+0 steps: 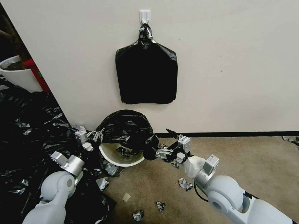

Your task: Place a trash bag onto the trash bin.

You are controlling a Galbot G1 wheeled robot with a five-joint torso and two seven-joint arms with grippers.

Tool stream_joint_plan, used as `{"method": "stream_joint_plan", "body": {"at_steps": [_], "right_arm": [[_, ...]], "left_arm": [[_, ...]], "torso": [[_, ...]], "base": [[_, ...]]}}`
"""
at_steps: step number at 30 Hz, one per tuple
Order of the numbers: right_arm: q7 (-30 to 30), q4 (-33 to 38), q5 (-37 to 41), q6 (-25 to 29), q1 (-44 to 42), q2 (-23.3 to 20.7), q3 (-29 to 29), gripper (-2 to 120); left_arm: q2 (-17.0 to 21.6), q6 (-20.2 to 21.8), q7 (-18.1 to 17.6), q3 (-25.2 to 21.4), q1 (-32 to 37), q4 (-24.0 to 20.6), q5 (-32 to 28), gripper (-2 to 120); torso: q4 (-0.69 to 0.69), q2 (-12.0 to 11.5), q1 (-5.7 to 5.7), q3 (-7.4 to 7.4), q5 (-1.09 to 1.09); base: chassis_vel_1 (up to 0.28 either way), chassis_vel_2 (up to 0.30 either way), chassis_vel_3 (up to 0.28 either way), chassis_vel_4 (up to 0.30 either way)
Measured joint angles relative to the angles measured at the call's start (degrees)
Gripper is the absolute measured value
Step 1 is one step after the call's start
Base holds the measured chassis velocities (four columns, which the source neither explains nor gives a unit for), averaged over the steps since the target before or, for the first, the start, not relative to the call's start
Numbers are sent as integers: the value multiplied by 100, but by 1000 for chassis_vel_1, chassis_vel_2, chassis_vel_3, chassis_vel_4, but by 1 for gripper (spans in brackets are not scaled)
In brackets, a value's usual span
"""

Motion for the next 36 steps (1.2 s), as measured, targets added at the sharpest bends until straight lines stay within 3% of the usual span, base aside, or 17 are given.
{"method": "stream_joint_plan", "body": {"at_steps": [6, 9, 11, 13, 22, 25, 28, 29, 36], "right_arm": [[-250, -65, 436, -267, 102, 89, 10, 94], [-531, -69, 389, -310, 103, 131, 10, 80], [-585, -62, 341, -309, 81, 129, 7, 78], [-801, -30, 201, -224, -3, 96, -9, 65], [-1500, -158, -77, 116, -81, 66, -33, 36], [-1975, -333, -279, 431, -90, 66, -53, 22], [-2285, -485, -450, 718, -79, 86, -55, 15], [-2770, -748, -779, 1243, -59, 140, -97, 0], [-3463, -1117, -916, 1925, 99, 339, -282, 0]], "left_arm": [[-25, -51, 119, -6, 21, -14, -45, 7], [-55, -54, 123, -23, 69, -73, -46, 7], [-59, -53, 120, -34, 84, -90, -46, 7], [-67, -47, 105, -57, 118, -136, -46, 7], [-97, -3, 73, -80, 167, -227, -46, 7], [-129, 20, 40, -88, 200, -286, -46, 7], [-152, 37, -15, -88, 221, -328, -64, 7], [-202, 110, -96, -88, 252, -449, -212, 7], [-271, 229, -217, -76, 372, -689, -364, 7]], "torso": [[0, 0, 0, 0, 0], [0, 0, 0, 0, 0], [0, 0, 0, 0, 0], [0, 0, 0, 0, 0], [0, 0, 0, 0, 0], [0, 0, 0, 0, 0], [0, 0, 0, 0, 0], [0, 0, 0, 0, 0], [0, 0, 0, 0, 0]], "base": [[0, 0, 0, 0], [0, 0, 0, 0], [0, 0, 0, 0], [0, 0, 0, 0], [0, 0, 0, 0], [0, 0, 0, 0], [0, 0, 0, 0], [0, 0, 0, 0], [0, 0, 0, 0]]}}
